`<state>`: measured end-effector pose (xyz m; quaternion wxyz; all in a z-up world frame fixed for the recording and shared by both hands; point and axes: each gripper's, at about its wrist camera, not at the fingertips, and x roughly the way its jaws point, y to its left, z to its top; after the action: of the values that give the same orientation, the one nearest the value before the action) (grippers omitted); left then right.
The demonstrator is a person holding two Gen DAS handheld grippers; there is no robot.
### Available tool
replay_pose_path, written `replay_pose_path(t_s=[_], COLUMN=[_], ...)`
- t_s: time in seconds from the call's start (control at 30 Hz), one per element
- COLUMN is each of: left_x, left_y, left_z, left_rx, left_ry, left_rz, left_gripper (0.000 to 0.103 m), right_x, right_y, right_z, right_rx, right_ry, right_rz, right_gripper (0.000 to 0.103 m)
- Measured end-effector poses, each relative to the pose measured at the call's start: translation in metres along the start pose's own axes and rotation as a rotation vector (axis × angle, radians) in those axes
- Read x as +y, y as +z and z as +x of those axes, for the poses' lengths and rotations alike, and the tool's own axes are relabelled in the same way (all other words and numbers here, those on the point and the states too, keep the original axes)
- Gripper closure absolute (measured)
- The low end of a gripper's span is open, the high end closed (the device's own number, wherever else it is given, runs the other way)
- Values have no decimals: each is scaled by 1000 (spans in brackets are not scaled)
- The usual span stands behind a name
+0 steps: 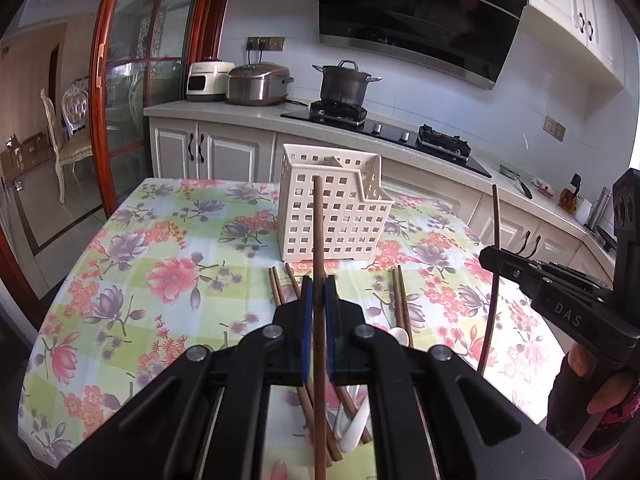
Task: Organize utensils
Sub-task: 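Lift the held chopstick upright with the right tool toward the caddy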
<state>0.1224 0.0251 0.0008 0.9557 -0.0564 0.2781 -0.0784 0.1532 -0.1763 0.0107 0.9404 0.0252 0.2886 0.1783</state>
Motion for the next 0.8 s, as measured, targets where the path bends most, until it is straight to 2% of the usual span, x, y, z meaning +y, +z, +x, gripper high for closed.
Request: replay_pose_path(t_s=[0.37, 0.8], left_x=[-13, -23], left_y=[8, 33], left_z=[-33, -56], left_rx=[-94, -187], left_ry=[14, 48], left_rz=[40, 103], left_gripper=[97, 97], right_x=[10, 20], right_y=[2, 15], right_z=[-35, -47], right_rx=[-65, -111], right_ry=[1, -10], right_rz=[-31, -61], right_gripper=[94, 94])
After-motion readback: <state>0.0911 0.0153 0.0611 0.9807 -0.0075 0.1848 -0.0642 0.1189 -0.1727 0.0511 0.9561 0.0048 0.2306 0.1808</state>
